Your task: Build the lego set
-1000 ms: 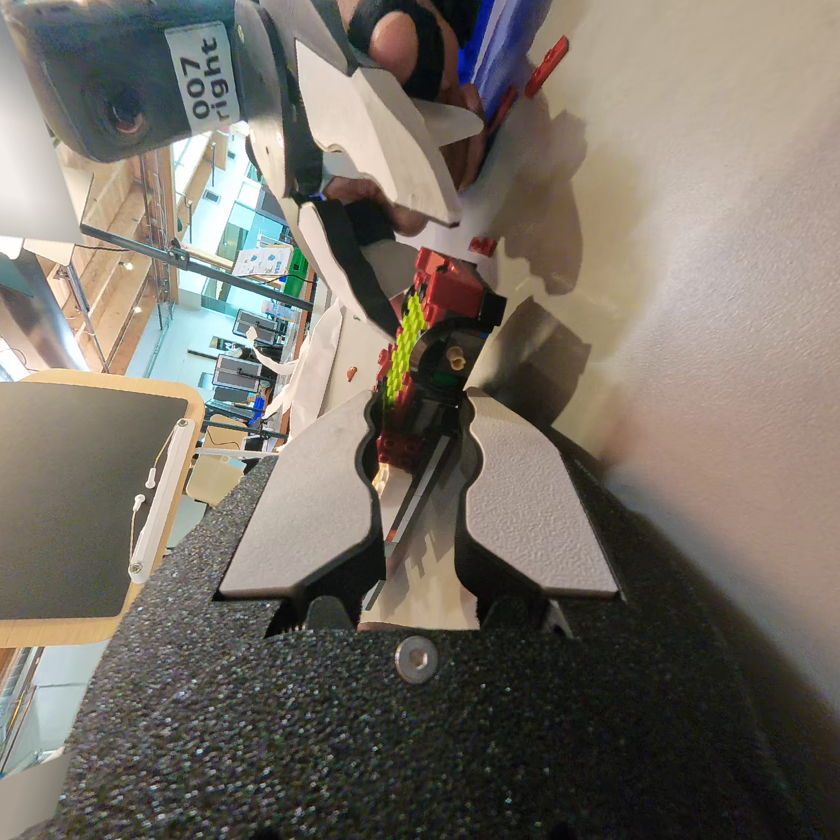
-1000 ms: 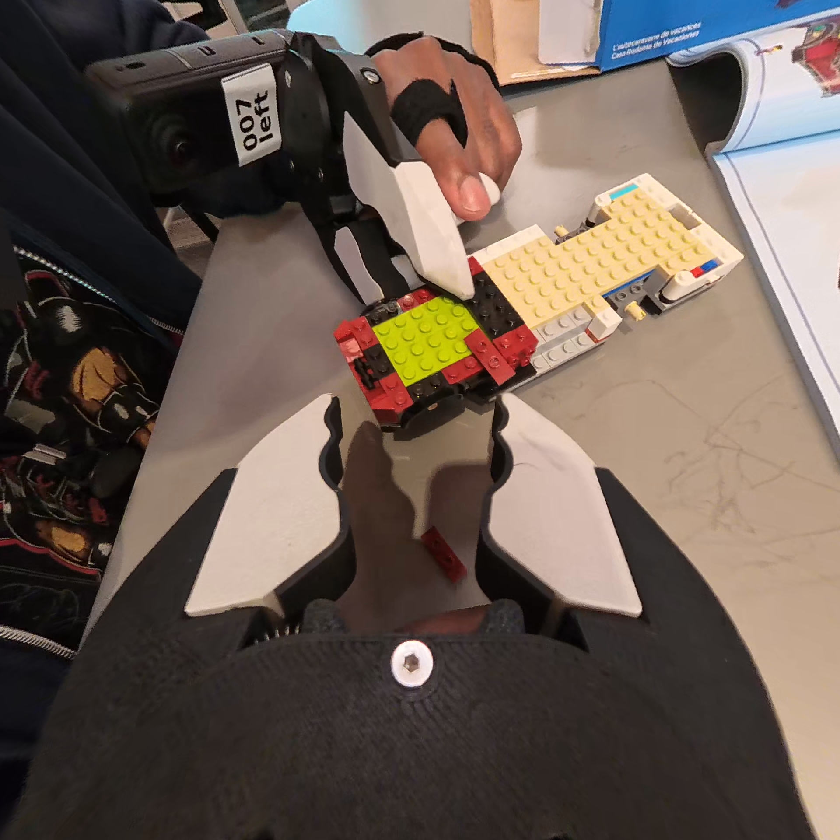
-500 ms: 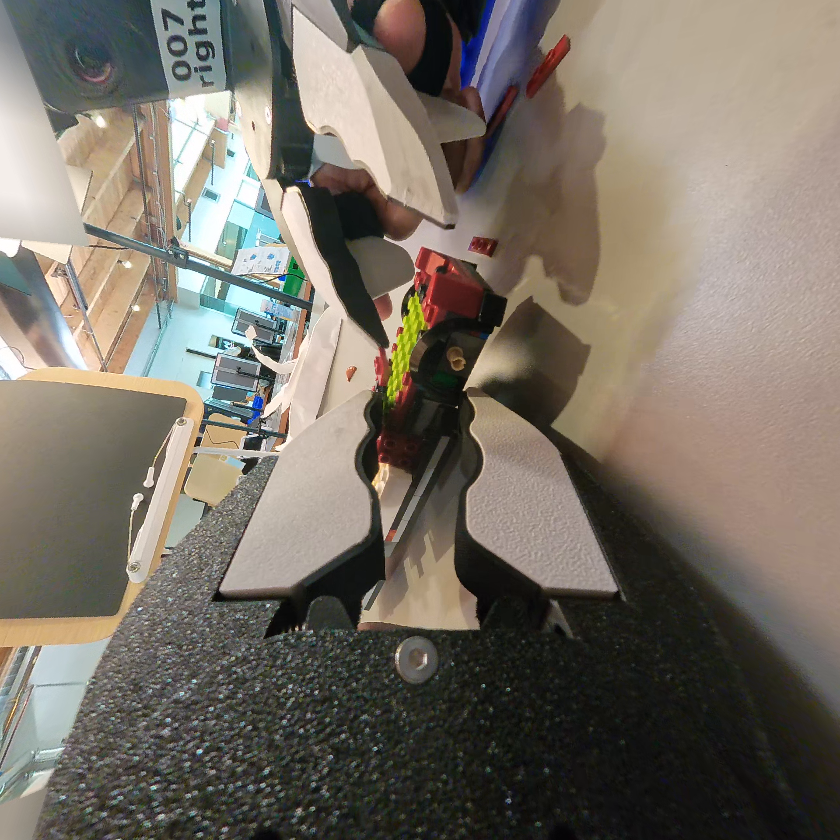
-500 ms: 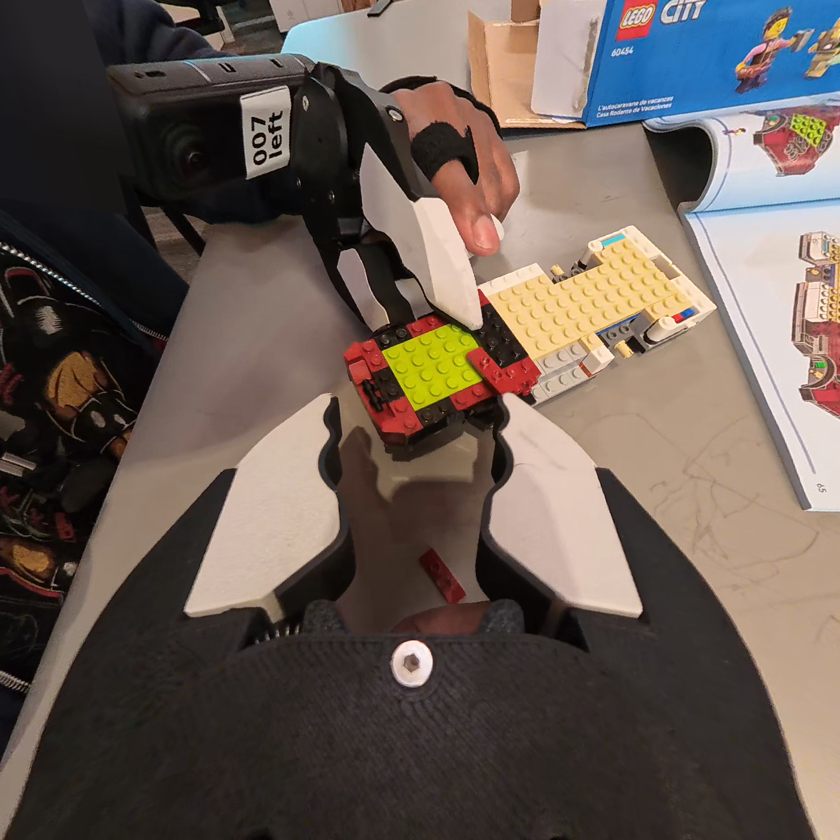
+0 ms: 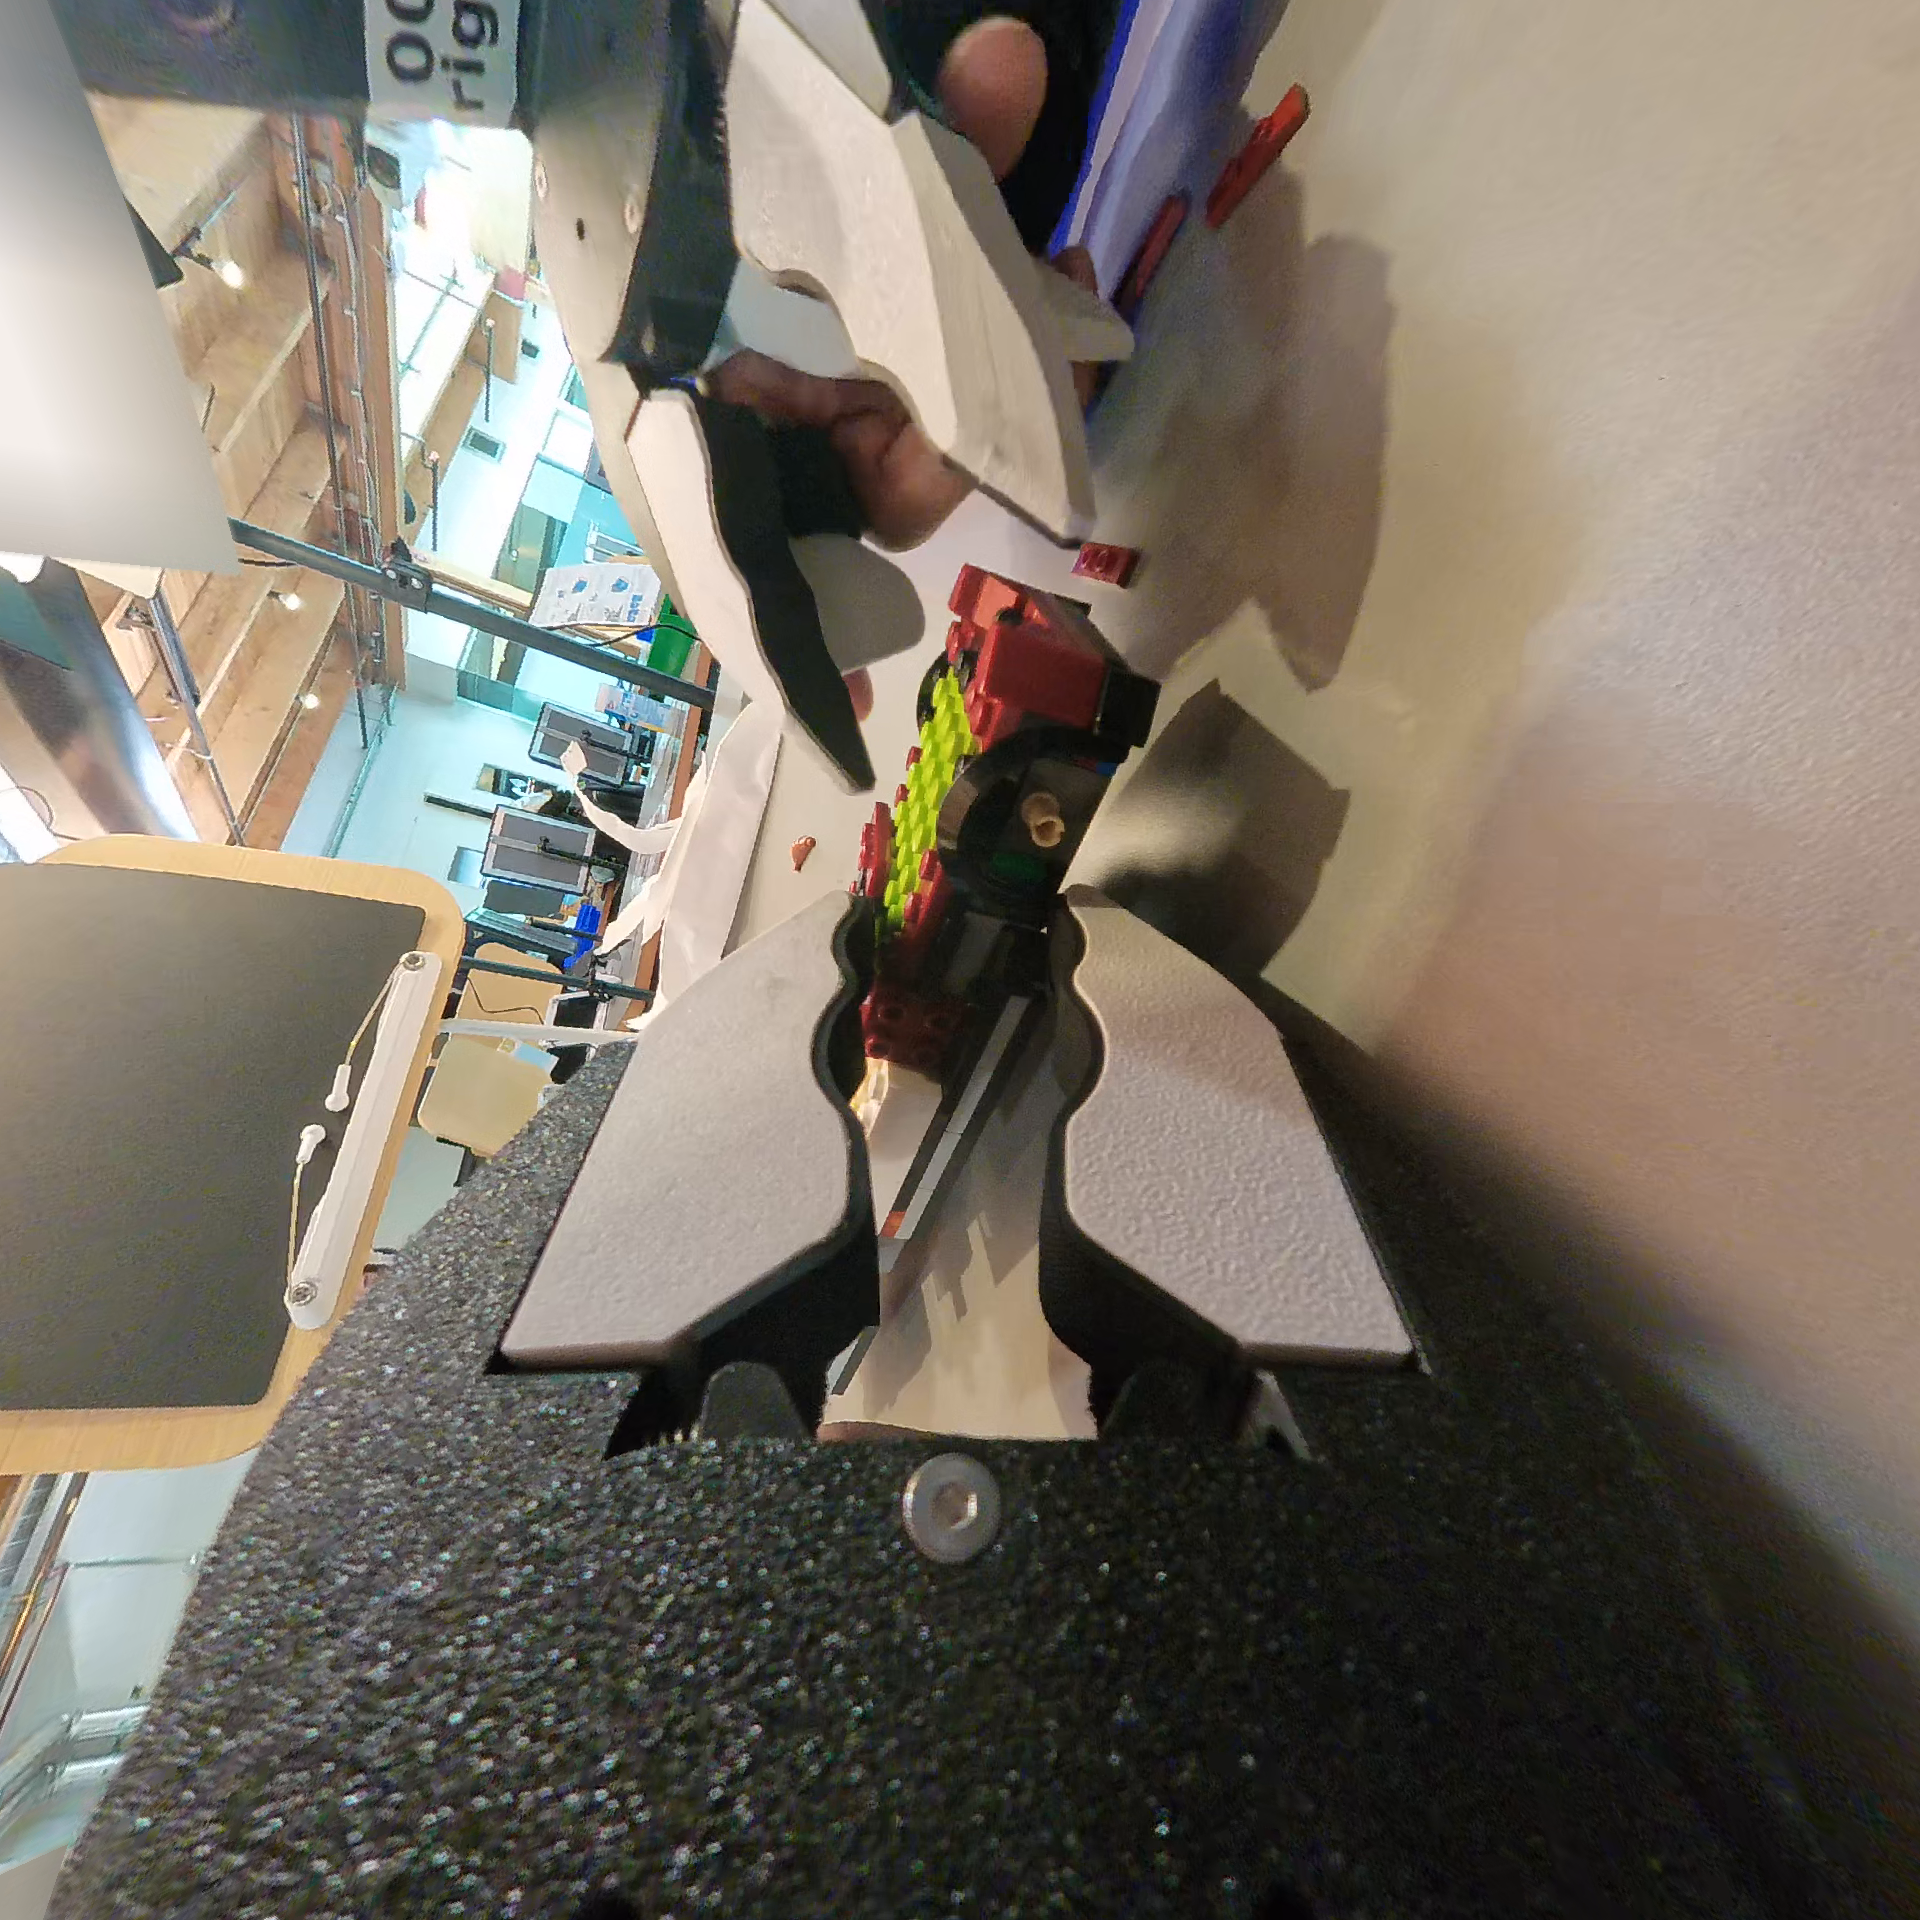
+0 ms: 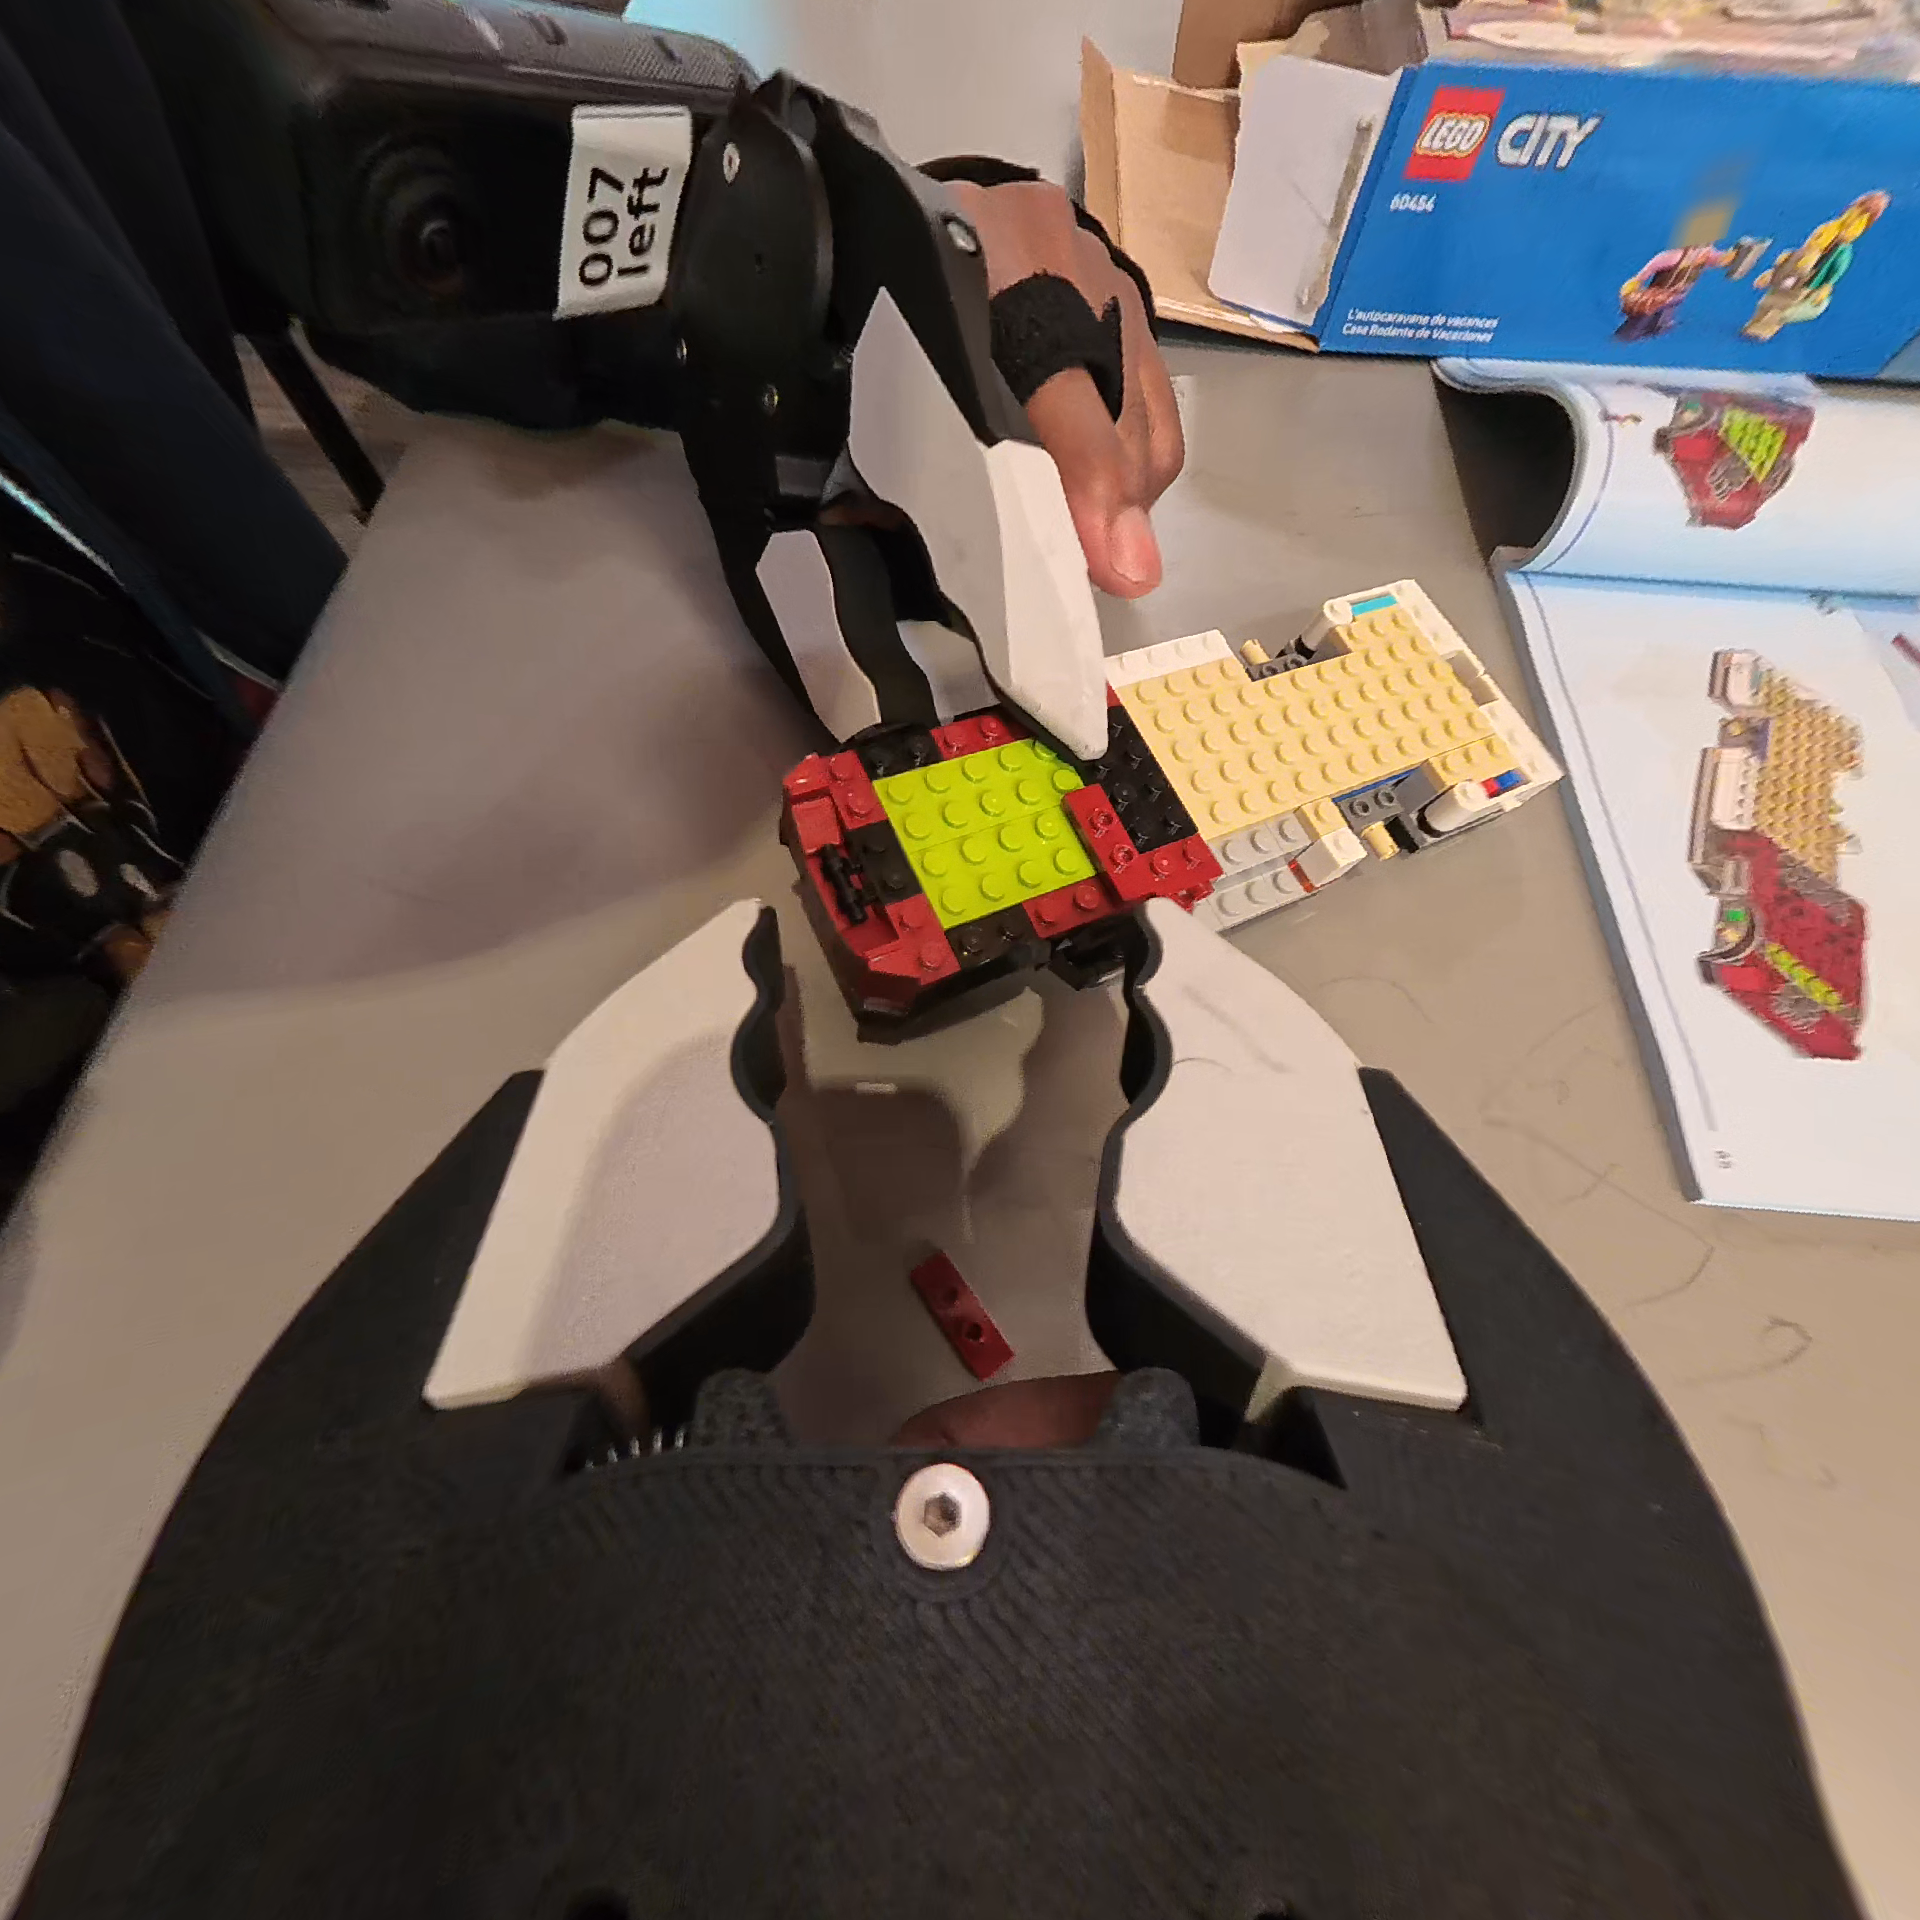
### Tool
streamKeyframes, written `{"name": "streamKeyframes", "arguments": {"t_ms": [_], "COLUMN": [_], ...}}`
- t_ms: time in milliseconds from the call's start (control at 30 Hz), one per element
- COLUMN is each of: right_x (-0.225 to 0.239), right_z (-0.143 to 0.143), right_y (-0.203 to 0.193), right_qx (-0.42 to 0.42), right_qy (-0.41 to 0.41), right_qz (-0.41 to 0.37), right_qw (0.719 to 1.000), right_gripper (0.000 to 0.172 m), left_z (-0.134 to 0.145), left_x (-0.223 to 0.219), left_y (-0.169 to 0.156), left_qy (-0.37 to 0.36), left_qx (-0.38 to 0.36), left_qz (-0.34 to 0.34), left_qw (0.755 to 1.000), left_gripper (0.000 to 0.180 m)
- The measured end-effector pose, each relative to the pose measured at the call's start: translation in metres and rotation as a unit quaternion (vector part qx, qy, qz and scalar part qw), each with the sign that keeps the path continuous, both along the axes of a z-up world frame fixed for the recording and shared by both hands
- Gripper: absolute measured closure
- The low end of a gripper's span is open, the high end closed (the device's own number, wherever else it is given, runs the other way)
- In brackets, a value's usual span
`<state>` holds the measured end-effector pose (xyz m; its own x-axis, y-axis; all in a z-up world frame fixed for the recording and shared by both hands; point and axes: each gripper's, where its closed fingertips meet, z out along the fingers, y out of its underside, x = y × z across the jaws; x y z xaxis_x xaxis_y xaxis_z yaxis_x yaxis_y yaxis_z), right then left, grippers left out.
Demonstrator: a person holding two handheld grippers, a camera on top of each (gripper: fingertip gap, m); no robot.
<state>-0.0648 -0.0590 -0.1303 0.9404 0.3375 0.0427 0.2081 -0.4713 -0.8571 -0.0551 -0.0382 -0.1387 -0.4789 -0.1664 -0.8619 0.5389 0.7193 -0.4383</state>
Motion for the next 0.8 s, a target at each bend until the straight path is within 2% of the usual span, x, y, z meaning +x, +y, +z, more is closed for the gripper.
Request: {"name": "streamKeyframes", "arguments": {"t_ms": [200,400,600,800], "right_x": [0.007,0.009,0.010,0.012], "right_z": [-0.008,-0.018,-0.016,-0.016], "right_y": [-0.002,0.000,0.009,0.014], "right_qx": [0.014,0.022,0.037,0.035], "right_qy": [-0.131,-0.281,-0.346,-0.371], "right_qz": [0.011,0.028,0.021,0.016], "right_qw": [0.991,0.959,0.937,0.928], "right_gripper": [0.106,0.099,0.096,0.103], "left_z": [0.000,0.000,0.001,0.002], "left_x": [0.001,0.001,0.002,0.002], "left_y": [0.001,0.001,0.000,0.001], "left_qy": [0.001,0.000,-0.001,-0.001], "left_qx": [-0.002,-0.001,-0.001,-0.005], "left_qz": [0.002,0.003,0.004,0.005], "left_qw": [1.000,1.000,1.000,1.000], "left_gripper": [0.147,0.147,0.147,0.147]}}
